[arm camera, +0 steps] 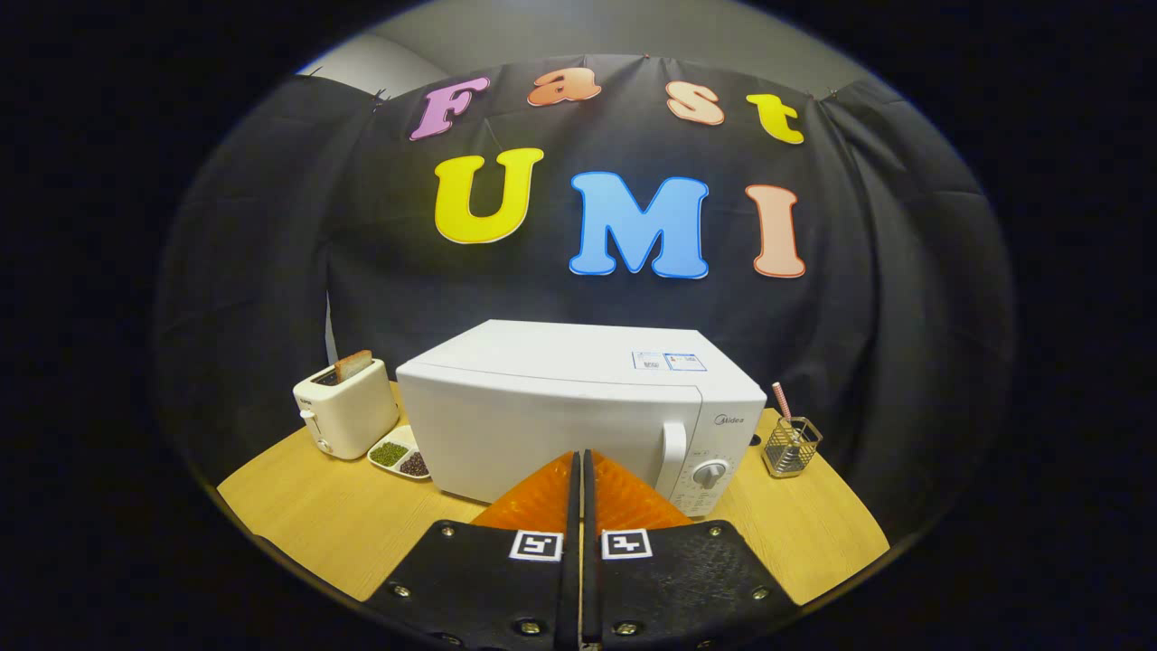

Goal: Open the microwave, put the food inside, and close the microwave door.

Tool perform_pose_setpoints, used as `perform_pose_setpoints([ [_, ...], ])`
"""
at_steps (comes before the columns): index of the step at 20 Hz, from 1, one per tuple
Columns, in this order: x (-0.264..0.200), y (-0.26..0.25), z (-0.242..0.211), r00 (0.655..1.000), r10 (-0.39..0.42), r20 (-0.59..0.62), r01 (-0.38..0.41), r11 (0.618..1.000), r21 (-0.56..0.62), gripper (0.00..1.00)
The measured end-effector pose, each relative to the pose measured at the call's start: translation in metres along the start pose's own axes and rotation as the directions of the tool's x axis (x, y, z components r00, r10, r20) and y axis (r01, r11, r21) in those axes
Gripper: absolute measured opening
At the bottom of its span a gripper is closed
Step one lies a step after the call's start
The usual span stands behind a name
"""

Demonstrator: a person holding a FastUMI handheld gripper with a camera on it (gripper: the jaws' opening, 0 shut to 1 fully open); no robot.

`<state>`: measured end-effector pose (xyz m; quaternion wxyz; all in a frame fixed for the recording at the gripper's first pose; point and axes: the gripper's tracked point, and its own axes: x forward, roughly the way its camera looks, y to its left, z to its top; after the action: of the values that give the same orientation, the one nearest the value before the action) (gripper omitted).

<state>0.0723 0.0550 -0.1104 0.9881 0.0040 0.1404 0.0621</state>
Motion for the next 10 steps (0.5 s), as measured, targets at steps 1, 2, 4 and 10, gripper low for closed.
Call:
perform_pose_setpoints([
  [1,-0.012,0.001,0.006,1.000,-0.001,0.015,0.000,1.000,0.014,0.02],
  [2,-0.023,0.004,0.009,1.000,0.008,0.024,-0.009,0.999,0.035,0.02],
  [4,-0.050,0.010,0.019,0.999,0.027,0.035,-0.030,0.997,0.077,0.03],
  [10,-0.119,0.003,0.033,0.991,-0.016,0.130,0.011,0.999,0.042,0.79],
])
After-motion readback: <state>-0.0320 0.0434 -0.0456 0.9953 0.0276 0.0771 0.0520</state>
